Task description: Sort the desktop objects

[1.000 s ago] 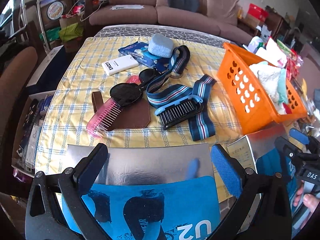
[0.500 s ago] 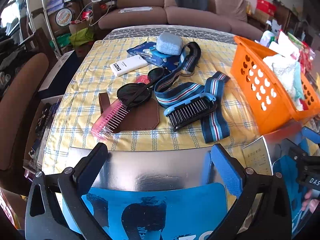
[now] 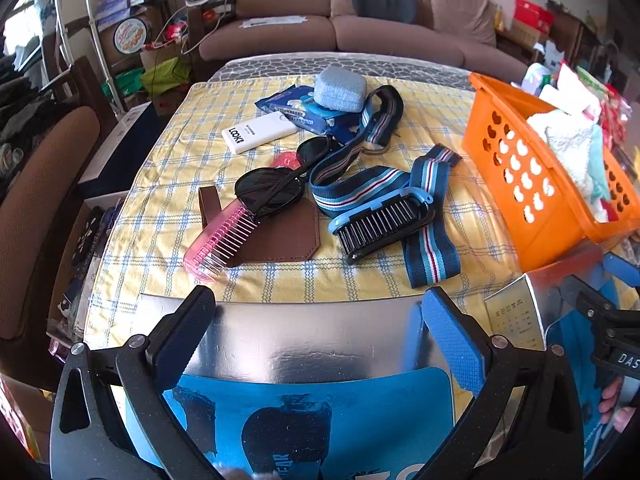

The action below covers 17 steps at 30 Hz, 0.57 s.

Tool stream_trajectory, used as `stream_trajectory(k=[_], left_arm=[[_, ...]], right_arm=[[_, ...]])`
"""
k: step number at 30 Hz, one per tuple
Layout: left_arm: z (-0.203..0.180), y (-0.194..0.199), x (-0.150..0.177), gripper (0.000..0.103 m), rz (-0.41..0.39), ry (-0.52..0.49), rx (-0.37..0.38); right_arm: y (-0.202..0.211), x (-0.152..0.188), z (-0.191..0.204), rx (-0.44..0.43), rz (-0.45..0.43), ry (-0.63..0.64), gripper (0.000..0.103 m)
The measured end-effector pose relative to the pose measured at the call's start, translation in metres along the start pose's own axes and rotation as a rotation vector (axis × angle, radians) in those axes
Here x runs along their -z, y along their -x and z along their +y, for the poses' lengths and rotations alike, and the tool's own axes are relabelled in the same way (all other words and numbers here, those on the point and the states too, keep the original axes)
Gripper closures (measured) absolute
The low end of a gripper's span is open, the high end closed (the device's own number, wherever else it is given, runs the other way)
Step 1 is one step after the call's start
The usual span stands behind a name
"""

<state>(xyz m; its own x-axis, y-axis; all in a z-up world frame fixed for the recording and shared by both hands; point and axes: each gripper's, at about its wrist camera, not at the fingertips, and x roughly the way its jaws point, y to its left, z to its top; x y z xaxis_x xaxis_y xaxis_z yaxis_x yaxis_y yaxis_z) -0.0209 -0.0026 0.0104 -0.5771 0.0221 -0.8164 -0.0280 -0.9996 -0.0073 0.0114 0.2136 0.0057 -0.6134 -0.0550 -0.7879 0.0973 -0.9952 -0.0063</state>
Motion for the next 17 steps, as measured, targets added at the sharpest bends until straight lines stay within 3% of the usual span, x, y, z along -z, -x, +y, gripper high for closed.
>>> stream_trajectory(k=[17], left_arm=[[-0.0030, -0.0007, 0.0000, 0.000, -0.004, -0.002, -0.002]], right_arm=[[0.0000, 0.0003, -0.0002, -0.001, -0.001, -0.001, 0.000]])
